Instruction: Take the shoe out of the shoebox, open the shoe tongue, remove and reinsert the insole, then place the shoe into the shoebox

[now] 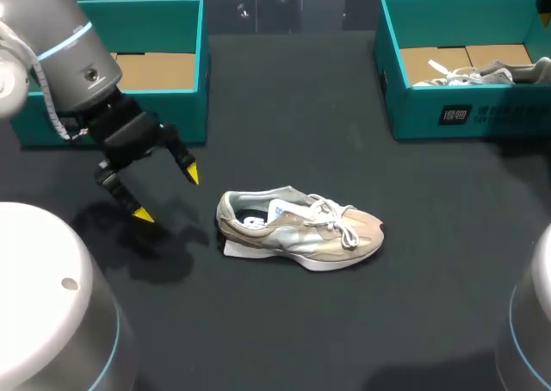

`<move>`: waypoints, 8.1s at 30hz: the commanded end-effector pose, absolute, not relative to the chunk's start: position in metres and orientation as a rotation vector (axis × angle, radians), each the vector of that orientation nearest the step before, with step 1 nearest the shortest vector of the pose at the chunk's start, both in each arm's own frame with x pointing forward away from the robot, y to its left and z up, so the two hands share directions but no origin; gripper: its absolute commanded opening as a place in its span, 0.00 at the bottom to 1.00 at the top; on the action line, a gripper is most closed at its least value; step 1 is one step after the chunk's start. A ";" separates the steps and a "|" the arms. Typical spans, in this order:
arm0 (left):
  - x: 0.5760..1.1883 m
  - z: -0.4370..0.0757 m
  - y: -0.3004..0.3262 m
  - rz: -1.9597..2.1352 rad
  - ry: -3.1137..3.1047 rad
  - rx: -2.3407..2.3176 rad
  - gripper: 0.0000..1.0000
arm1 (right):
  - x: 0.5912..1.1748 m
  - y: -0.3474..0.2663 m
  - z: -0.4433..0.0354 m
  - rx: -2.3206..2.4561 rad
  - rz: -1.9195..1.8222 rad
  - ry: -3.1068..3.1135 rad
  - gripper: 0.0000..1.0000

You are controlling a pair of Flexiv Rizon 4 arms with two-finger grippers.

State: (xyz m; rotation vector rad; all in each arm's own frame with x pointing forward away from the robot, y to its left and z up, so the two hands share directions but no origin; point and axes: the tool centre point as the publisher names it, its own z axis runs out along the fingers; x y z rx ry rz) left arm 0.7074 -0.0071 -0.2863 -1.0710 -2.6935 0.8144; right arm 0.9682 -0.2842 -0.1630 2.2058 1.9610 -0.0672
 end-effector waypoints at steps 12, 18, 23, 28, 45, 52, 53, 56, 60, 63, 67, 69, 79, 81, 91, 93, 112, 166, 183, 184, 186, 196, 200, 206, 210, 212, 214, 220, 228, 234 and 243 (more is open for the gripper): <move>0.711 -0.313 0.006 1.079 -2.592 -0.598 1.00 | 0.968 -0.284 -0.163 2.206 -0.069 1.961 1.00; 0.710 -0.325 0.020 1.234 -2.573 -0.402 1.00 | 0.968 -0.284 -0.163 2.206 -0.069 1.961 1.00; 0.705 -0.330 0.032 1.365 -2.548 -0.296 1.00 | 0.968 -0.284 -0.163 2.206 -0.069 1.961 1.00; 0.698 -0.338 0.041 1.501 -2.546 -0.199 1.00 | 0.968 -0.284 -0.163 2.206 -0.069 1.961 1.00; 0.705 -0.354 0.043 1.619 -2.532 -0.127 1.00 | 0.968 -0.284 -0.163 2.206 -0.069 1.961 1.00; 0.709 -0.373 0.043 1.678 -2.532 -0.101 1.00 | 0.968 -0.284 -0.163 2.206 -0.069 1.961 1.00; 0.709 -0.373 0.043 1.682 -2.533 -0.099 1.00 | 0.968 -0.284 -0.163 2.206 -0.069 1.961 1.00; 0.708 -0.374 0.044 1.705 -2.530 -0.099 1.00 | 0.968 -0.284 -0.163 2.206 -0.069 1.961 1.00; 0.708 -0.376 0.046 1.711 -2.538 -0.091 1.00 | 0.968 -0.284 -0.163 2.206 -0.069 1.961 1.00; 0.708 -0.378 0.047 1.728 -2.538 -0.082 1.00 | 0.968 -0.284 -0.163 2.206 -0.069 1.961 1.00; 0.709 -0.380 0.047 1.737 -2.540 -0.068 1.00 | 0.968 -0.284 -0.163 2.206 -0.069 1.961 1.00; 0.709 -0.381 0.048 1.743 -2.539 -0.068 1.00 | 0.968 -0.284 -0.163 2.206 -0.069 1.961 1.00; 0.710 -0.388 0.041 1.756 -2.514 -0.032 1.00 | 0.968 -0.284 -0.163 2.206 -0.069 1.961 1.00; 0.710 -0.389 0.038 1.758 -2.507 -0.025 1.00 | 0.968 -0.284 -0.163 2.206 -0.069 1.961 1.00; 0.713 -0.395 0.012 1.770 -2.492 -0.019 1.00 | 0.968 -0.284 -0.163 2.206 -0.069 1.961 1.00; 0.715 -0.393 0.004 1.758 -2.483 0.043 1.00 | 0.968 -0.284 -0.163 2.206 -0.069 1.961 1.00; 0.712 -0.392 -0.012 1.829 -2.453 0.160 1.00 | 0.968 -0.284 -0.163 2.206 -0.069 1.961 1.00; 0.728 -0.409 -0.090 1.886 -2.470 0.114 1.00 | 0.968 -0.284 -0.163 2.206 -0.069 1.961 1.00; 0.726 -0.412 -0.106 1.885 -2.438 0.048 1.00 | 0.968 -0.284 -0.163 2.206 -0.069 1.961 1.00; 0.725 -0.412 -0.107 1.885 -2.437 0.045 1.00 | 0.968 -0.284 -0.163 2.206 -0.069 1.961 1.00; 0.725 -0.412 -0.109 1.885 -2.433 0.038 1.00 | 0.968 -0.284 -0.163 2.206 -0.069 1.961 1.00; 0.719 -0.408 -0.116 1.887 -2.412 -0.002 1.00 | 0.968 -0.284 -0.163 2.206 -0.069 1.961 1.00; 0.716 -0.408 -0.118 1.888 -2.409 -0.010 1.00 | 0.968 -0.284 -0.163 2.206 -0.069 1.961 1.00; 0.715 -0.409 -0.120 1.897 -2.416 -0.010 1.00 | 0.968 -0.284 -0.163 2.206 -0.069 1.961 1.00; 0.717 -0.408 -0.122 1.912 -2.413 0.018 1.00 | 0.968 -0.284 -0.163 2.206 -0.069 1.961 1.00; 0.716 -0.407 -0.122 1.916 -2.410 0.021 1.00 | 0.968 -0.284 -0.163 2.206 -0.069 1.961 1.00; 0.715 -0.406 -0.123 1.918 -2.410 0.027 1.00 | 0.968 -0.284 -0.163 2.206 -0.069 1.961 1.00; 0.716 -0.407 -0.126 1.917 -2.421 0.049 1.00 | 0.968 -0.284 -0.163 2.206 -0.069 1.961 1.00; 0.719 -0.412 -0.132 1.915 -2.423 0.077 1.00 | 0.968 -0.284 -0.163 2.206 -0.069 1.961 1.00; 0.718 -0.417 -0.134 1.908 -2.424 0.094 0.50 | 0.968 -0.284 -0.163 2.206 -0.069 1.961 1.00; 0.718 -0.418 -0.133 1.915 -2.425 0.094 0.00 | 0.968 -0.284 -0.163 2.206 -0.069 1.961 1.00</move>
